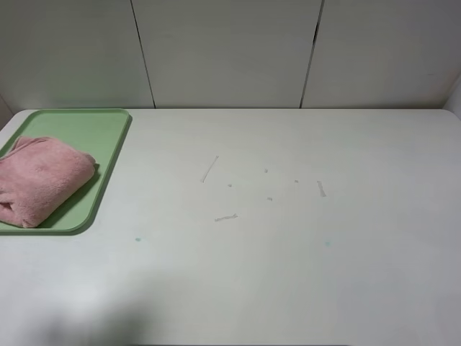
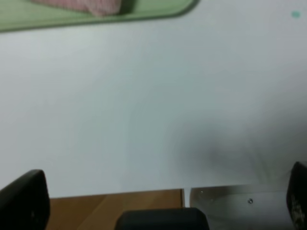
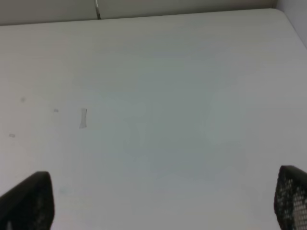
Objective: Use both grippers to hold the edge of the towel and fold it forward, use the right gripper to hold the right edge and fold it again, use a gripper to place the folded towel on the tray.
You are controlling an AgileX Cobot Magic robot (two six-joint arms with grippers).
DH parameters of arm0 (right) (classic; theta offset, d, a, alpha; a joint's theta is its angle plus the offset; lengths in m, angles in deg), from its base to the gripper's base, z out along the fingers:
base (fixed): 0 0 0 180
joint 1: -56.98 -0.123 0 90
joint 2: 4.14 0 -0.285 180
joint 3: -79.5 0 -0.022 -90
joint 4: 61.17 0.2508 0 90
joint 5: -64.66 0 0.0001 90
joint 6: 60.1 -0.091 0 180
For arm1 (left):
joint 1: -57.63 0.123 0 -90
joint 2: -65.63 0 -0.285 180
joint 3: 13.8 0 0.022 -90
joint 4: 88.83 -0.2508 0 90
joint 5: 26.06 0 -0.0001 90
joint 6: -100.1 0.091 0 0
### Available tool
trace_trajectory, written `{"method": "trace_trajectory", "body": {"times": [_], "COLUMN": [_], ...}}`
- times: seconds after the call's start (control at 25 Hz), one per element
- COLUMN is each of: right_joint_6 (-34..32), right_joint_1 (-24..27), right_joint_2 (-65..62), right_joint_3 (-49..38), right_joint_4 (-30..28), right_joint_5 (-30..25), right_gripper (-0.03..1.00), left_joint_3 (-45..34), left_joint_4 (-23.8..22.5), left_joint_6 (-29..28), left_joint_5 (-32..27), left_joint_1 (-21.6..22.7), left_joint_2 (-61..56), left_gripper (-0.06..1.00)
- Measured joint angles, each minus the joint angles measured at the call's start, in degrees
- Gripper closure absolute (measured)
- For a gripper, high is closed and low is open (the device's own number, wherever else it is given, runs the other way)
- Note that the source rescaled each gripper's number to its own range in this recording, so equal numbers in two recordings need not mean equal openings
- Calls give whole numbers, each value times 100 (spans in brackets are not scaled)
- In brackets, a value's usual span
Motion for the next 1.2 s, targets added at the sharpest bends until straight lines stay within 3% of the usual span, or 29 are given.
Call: {"method": "trace_trajectory", "body": {"times": [0.56, 1.2], "right_joint_6": [0, 0], "right_joint_1": [0, 0], "right_joint_2": [0, 0], "right_joint_3": [0, 0], "right_joint_4": [0, 0], "right_joint_5": [0, 0], "right_gripper": [-3, -3], "left_joint_3": [-1557, -1604], "left_joint_4": [425, 506], "left_joint_6": [53, 190], "left_joint_5": [666, 760], "left_joint_1": [0, 0], "left_joint_2": [-2824, -5186], "left_gripper": [-6, -6]}}
